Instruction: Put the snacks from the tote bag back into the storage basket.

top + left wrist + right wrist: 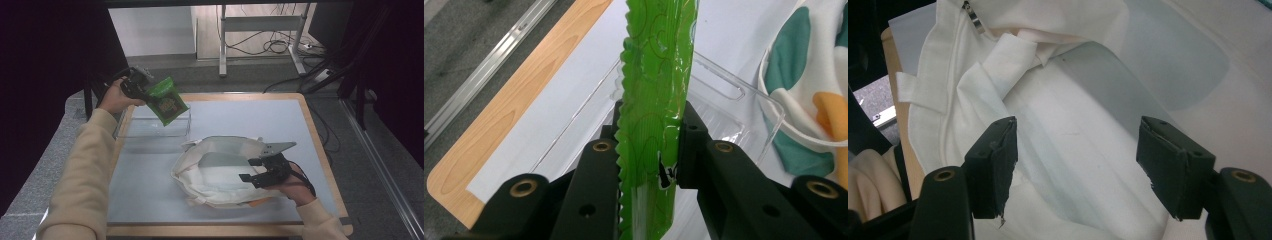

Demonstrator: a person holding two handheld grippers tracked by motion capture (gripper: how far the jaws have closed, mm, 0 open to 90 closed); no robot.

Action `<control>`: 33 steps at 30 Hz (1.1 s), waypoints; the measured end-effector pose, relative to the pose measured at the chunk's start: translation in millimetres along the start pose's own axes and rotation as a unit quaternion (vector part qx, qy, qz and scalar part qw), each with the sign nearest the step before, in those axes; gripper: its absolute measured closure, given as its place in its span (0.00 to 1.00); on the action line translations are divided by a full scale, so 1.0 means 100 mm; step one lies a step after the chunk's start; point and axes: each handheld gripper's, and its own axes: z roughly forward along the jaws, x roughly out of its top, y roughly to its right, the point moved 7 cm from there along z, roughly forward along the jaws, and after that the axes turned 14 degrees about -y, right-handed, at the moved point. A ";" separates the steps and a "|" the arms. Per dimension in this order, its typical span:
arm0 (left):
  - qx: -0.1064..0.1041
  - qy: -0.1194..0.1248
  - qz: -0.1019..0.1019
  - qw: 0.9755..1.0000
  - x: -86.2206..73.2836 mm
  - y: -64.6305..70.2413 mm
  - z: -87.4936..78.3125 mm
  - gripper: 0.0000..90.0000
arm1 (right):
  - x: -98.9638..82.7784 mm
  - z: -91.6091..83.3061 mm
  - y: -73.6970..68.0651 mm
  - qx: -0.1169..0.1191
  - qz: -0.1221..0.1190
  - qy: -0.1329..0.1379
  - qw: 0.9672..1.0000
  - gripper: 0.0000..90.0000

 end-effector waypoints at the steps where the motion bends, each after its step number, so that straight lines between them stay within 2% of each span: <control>1: 0.001 -0.002 0.000 1.000 -0.01 0.00 0.01 0.85 | 0.00 0.00 0.00 -0.001 0.000 -0.001 1.000 0.37; 7: -0.004 -0.021 0.004 1.000 -0.06 -0.02 0.07 0.85 | 0.00 0.01 -0.01 0.008 0.000 0.000 1.000 0.36; 10: 0.001 -0.035 0.008 0.999 -0.08 -0.03 0.12 0.85 | 0.01 0.01 -0.02 0.010 -0.001 0.001 1.000 0.36; 18: -0.014 -0.065 0.019 0.998 -0.06 0.00 0.32 0.85 | 0.00 0.03 -0.02 0.009 0.000 -0.004 1.000 0.36; 23: -0.016 -0.087 0.039 0.995 -0.02 0.01 0.42 0.85 | -0.01 0.05 -0.01 0.008 -0.001 -0.005 1.000 0.36; 25: -0.024 -0.084 0.041 0.995 0.02 0.01 0.44 0.85 | -0.01 0.05 0.00 0.006 0.000 -0.007 1.000 0.36; 29: -0.019 -0.097 0.043 0.994 0.06 -0.03 0.53 0.84 | -0.01 0.04 0.00 0.004 0.002 -0.007 1.000 0.36; 33: -0.014 -0.093 0.037 0.995 0.11 -0.05 0.57 0.84 | -0.02 0.05 0.02 0.002 0.002 -0.008 1.000 0.36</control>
